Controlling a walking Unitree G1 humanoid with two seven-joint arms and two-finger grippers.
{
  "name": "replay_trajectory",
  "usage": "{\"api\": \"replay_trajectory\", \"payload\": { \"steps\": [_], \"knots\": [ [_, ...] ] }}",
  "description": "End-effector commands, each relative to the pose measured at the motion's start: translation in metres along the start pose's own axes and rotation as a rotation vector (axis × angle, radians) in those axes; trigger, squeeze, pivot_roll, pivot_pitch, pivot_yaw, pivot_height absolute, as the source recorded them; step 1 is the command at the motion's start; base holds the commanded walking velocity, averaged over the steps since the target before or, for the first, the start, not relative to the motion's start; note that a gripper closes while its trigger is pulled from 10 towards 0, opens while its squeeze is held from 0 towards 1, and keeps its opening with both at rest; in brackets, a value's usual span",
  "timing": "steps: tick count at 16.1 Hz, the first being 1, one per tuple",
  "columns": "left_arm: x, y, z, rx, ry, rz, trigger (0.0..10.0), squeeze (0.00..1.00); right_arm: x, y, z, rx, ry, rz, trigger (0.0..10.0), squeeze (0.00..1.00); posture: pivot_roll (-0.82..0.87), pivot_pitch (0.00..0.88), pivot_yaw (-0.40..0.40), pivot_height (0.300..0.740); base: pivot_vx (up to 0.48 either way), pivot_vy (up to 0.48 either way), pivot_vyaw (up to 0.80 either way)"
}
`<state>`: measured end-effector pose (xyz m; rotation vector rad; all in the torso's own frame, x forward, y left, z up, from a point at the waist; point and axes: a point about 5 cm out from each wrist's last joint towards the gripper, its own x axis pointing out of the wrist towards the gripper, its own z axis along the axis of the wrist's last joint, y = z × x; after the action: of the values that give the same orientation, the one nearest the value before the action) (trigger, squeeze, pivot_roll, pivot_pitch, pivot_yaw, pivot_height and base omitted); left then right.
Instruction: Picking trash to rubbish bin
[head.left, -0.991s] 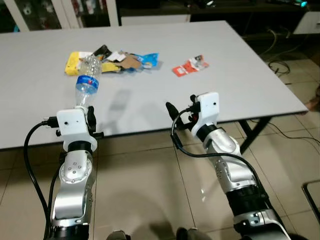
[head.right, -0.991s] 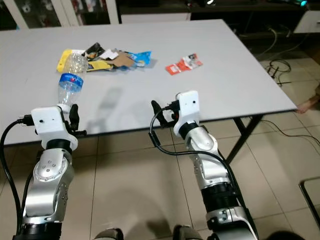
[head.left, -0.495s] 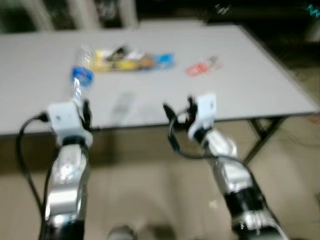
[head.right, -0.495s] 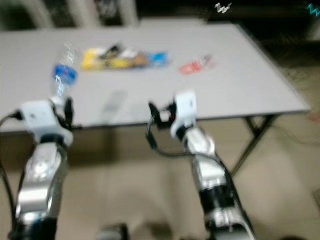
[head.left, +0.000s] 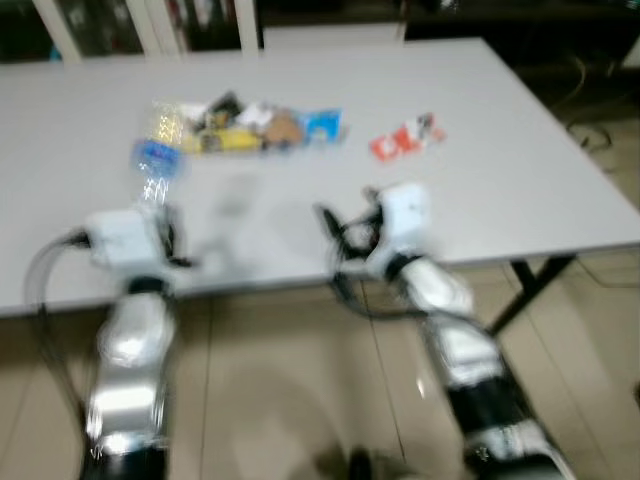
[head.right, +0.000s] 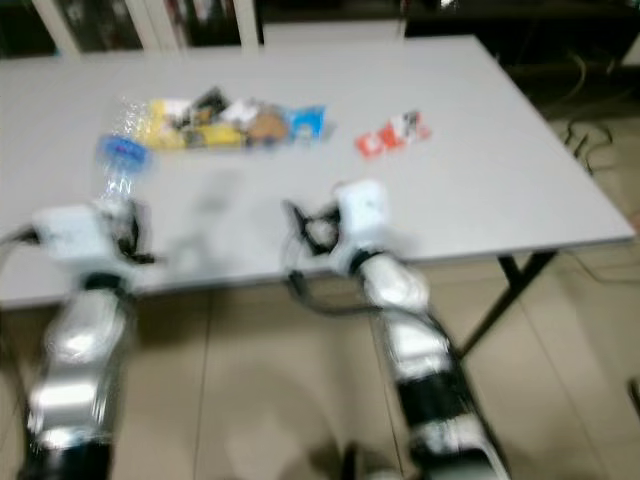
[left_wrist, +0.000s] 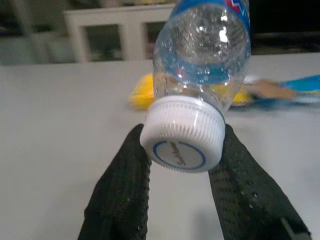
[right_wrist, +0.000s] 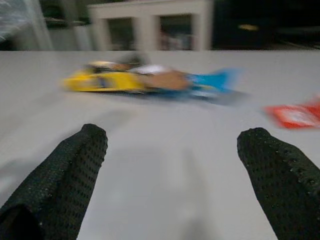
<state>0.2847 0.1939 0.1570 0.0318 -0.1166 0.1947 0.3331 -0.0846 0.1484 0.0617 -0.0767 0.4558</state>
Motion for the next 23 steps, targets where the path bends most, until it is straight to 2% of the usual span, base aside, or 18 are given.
{"api": "replay_trajectory", "payload": {
  "steps": [1,6,7,12,18,20,21,23],
  "knots": [
    [0.0008,0.009,0.0031,0.02,-0.007,0.019,10.0,0.0,0.004,0.01,0.0056,0.001,-0.027,0.027,10.0,0.0,0.01,0.132,0.028,0.74,0.472,0.0,0.0],
    [0.0014,0.0085,0.0038,0.025,-0.008,0.012,10.0,0.0,0.0042,0.0103,0.0059,-0.005,-0.033,0.021,10.0,0.0,0.01,0.129,0.034,0.74,0.472,0.0,0.0],
    [0.0015,0.008,0.004,0.026,-0.008,0.012,10.0,0.0,0.0043,0.0095,0.0059,0.004,-0.035,0.021,10.0,1.0,0.01,0.129,0.034,0.74,0.472,0.0,0.0],
    [0.0,0.0093,0.0035,0.027,-0.002,0.013,10.0,0.0,0.0039,0.0099,0.0051,0.017,-0.033,0.019,10.0,1.0,0.01,0.137,0.034,0.74,0.451,0.0,0.0],
    [-0.0023,0.0095,0.0061,0.03,-0.017,0.021,10.0,0.0,0.0034,0.0111,0.0019,0.017,-0.013,0.035,10.0,1.0,0.01,0.142,0.035,0.74,0.0,0.0,0.0],
    [-0.0029,0.0107,0.0077,0.04,-0.024,0.026,10.0,0.0,0.0048,0.0084,0.0005,0.022,0.007,0.033,10.0,0.52,0.02,0.144,0.035,0.74,0.0,0.0,0.0],
    [-0.0029,0.0114,0.0084,0.046,-0.027,0.03,10.0,0.0,0.006,0.0075,-0.0003,0.028,0.022,0.038,10.0,0.0,0.02,0.146,0.036,0.74,0.0,0.0,0.0],
    [-0.003,0.0128,0.0097,0.052,-0.031,0.036,10.0,0.0,0.0083,0.0049,-0.0027,0.027,0.048,0.04,10.0,0.0,0.03,0.147,0.037,0.74,0.0,0.0,0.0]
  ]
}}
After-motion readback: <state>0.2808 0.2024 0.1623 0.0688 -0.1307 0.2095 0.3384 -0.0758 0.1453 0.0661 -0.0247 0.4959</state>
